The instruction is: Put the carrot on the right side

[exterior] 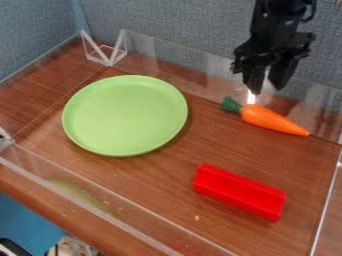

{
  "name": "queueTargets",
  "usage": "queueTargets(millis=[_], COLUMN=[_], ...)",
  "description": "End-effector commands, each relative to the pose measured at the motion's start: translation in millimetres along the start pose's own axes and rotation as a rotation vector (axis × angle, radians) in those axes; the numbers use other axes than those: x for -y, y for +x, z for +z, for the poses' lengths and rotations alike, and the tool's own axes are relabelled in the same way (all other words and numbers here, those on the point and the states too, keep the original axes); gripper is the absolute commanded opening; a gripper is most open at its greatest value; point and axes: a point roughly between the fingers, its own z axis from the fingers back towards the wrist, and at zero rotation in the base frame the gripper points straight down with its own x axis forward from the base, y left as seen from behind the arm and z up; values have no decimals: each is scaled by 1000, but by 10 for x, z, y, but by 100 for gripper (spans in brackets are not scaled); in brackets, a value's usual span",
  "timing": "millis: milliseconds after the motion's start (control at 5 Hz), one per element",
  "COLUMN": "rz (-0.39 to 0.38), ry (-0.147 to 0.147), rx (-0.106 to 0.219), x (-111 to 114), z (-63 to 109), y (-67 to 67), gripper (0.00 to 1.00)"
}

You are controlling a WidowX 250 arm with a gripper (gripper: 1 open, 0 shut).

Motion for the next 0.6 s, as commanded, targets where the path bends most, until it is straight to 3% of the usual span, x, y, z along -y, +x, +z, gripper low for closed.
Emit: queueTargets(millis=[0,400], rz=[37,94], ry=[-40,7], rx=[37,46], x=[80,60], z=[324,374], y=[167,339], gripper=[100,100])
